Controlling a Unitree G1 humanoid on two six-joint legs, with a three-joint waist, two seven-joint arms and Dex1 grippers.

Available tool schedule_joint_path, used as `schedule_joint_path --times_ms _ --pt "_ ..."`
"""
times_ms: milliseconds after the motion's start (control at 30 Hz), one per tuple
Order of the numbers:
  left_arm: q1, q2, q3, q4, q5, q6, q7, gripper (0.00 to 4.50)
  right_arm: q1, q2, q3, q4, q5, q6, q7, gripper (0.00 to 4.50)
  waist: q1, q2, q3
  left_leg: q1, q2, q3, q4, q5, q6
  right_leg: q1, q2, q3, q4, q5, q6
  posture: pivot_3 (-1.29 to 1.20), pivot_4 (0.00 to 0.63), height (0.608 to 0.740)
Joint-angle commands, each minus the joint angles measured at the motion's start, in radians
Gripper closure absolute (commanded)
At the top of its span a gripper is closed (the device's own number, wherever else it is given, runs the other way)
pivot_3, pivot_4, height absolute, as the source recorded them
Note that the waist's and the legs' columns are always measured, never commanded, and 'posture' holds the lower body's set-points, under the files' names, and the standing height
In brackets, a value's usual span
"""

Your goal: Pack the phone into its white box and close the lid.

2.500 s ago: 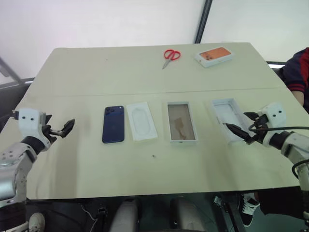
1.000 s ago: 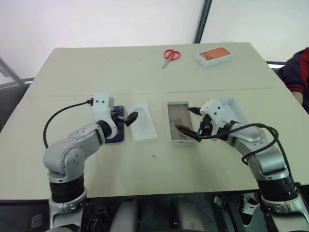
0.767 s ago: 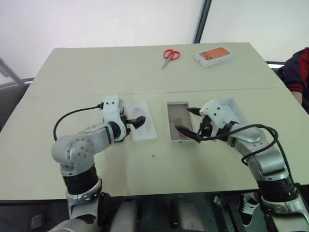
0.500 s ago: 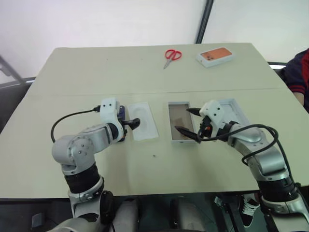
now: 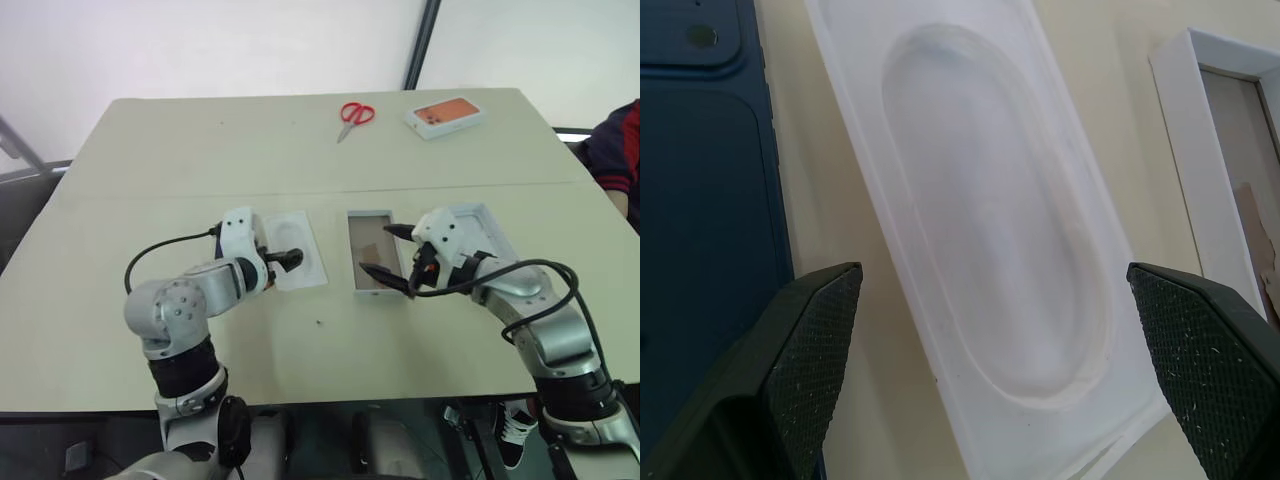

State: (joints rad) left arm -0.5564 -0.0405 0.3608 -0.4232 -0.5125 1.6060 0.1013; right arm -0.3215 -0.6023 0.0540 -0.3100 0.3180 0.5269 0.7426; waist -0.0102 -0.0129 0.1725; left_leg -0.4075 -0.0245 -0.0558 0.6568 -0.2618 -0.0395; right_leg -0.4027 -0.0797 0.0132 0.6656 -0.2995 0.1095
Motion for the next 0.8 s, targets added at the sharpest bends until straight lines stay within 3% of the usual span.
schedule_joint_path --times_ms 33,67,167,400,667,800 --pt "-0.026 -0.031 0.025 0.026 0.002 0.008 0.009 0.04 0.002 -0.008 -0.003 -0.049 0.011 0.000 0.010 0.00 0.001 0.000 0.000 0.000 0.000 0.000 0.000 0.000 0.000 0.000 0.000 0.000 0.000 0.000 0.000 0.00 0.150 0.740" --pt "-0.030 -0.047 0.039 0.041 0.003 0.008 0.012 0.04 0.005 -0.010 -0.001 -0.054 0.013 0.002 0.015 0.00 0.002 0.000 0.000 0.000 0.000 0.000 0.000 0.000 0.000 0.000 0.000 0.000 0.000 0.000 0.000 0.00 0.150 0.740" --pt "-0.038 -0.077 0.063 0.065 0.009 0.008 0.017 0.89 0.026 -0.030 0.013 -0.080 0.021 0.016 0.046 0.00 0.004 0.000 0.000 0.000 -0.001 0.000 0.000 0.000 0.001 0.001 0.000 0.000 0.000 0.000 0.000 0.00 0.150 0.740" --pt "-0.058 -0.103 0.117 0.078 0.020 0.008 0.025 4.47 0.043 -0.032 0.014 -0.099 0.015 0.022 0.050 0.00 0.001 0.000 0.000 0.000 -0.001 0.000 0.000 0.000 0.000 0.001 0.000 0.000 0.000 0.000 0.000 0.00 0.150 0.740" --pt "-0.095 -0.105 0.193 0.069 0.069 0.007 0.034 4.47 0.046 -0.033 0.014 -0.102 0.012 0.022 0.049 0.00 -0.001 -0.001 0.000 0.000 -0.001 0.000 0.000 0.000 0.000 0.001 0.000 -0.001 0.000 0.000 0.000 0.00 0.150 0.740" --pt "-0.165 -0.137 0.361 0.045 0.015 0.007 -0.009 4.47 0.040 -0.055 -0.006 -0.094 0.009 0.016 0.057 0.00 -0.001 -0.001 0.000 0.000 -0.001 0.000 0.000 0.000 0.000 0.001 0.000 -0.001 0.000 0.000 0.000 0.00 0.150 0.740"
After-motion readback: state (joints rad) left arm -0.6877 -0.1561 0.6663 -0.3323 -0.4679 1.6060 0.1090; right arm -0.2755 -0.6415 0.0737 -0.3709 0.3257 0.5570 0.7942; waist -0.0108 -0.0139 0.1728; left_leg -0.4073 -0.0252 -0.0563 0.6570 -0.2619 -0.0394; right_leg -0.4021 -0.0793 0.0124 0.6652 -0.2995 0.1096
